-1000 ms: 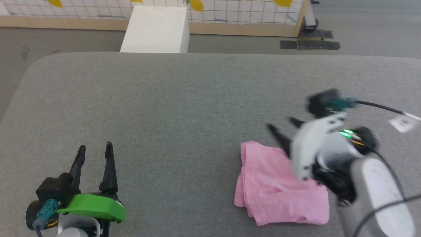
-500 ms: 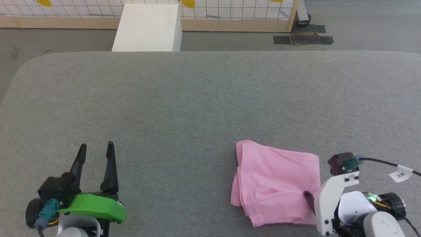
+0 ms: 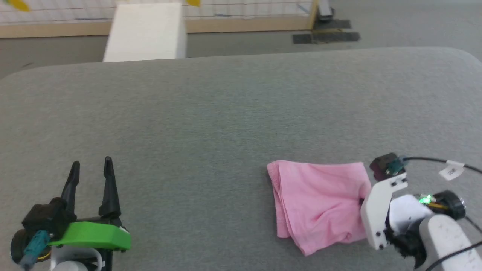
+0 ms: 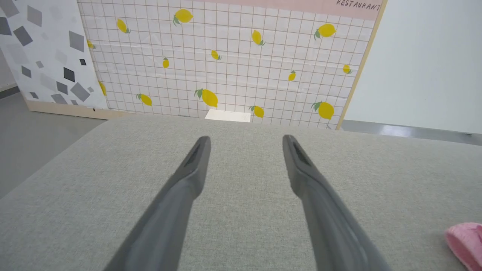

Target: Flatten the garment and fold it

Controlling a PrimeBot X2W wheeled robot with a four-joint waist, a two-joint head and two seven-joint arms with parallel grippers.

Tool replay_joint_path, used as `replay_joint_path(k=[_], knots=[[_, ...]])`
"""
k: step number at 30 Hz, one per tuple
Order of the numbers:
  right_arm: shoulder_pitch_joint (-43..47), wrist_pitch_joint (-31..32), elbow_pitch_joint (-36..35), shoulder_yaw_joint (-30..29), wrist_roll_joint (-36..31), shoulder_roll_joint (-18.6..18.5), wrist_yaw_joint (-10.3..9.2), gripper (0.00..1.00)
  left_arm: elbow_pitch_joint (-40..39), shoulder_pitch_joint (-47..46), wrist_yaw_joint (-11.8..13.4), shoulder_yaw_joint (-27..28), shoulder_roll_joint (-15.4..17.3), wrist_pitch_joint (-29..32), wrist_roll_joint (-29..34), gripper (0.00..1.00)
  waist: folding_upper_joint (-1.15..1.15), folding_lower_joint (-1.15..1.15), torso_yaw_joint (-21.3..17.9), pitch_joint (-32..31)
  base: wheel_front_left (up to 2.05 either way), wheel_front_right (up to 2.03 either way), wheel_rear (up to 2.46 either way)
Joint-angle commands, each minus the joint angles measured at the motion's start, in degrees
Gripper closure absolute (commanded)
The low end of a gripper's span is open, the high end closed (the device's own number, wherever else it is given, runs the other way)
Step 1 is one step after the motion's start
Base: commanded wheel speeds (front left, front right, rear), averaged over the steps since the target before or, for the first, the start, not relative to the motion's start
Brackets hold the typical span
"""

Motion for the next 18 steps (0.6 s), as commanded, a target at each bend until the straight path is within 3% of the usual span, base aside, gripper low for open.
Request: replay_joint_path(k=[1, 9, 14, 18], knots=[[-2.2, 0.7, -0.4, 0.9, 1.6, -1.7, -0.10, 1.00, -0.9, 0.9, 0.4, 0.7, 0.4, -0.3, 0.3, 0.00, 0.00, 0.00, -6.9, 2.5, 0.00, 0.00, 0.00], [-11.2, 2.4, 1.6, 4.6, 6.0, -12.7, -0.10, 1.00, -4.8, -0.5, 0.2, 1.0, 2.6, 0.7, 1.5, 0.00, 0.00, 0.00, -17.2, 7.9, 0.00, 0.00, 0.00], [-15.7, 0.2, 3.8, 4.4, 7.0, -16.6, -0.10, 1.00, -7.3, -2.4, 0.2, 1.2, 4.1, 2.2, 2.2, 0.00, 0.00, 0.00, -19.3, 11.8, 0.00, 0.00, 0.00], [-17.6, -2.3, 6.7, 2.1, 6.6, -18.8, -0.10, 1.00, -8.9, -3.3, 0.0, 1.1, 5.5, 3.8, 2.6, 0.00, 0.00, 0.00, -18.7, 14.6, 0.00, 0.00, 0.00]])
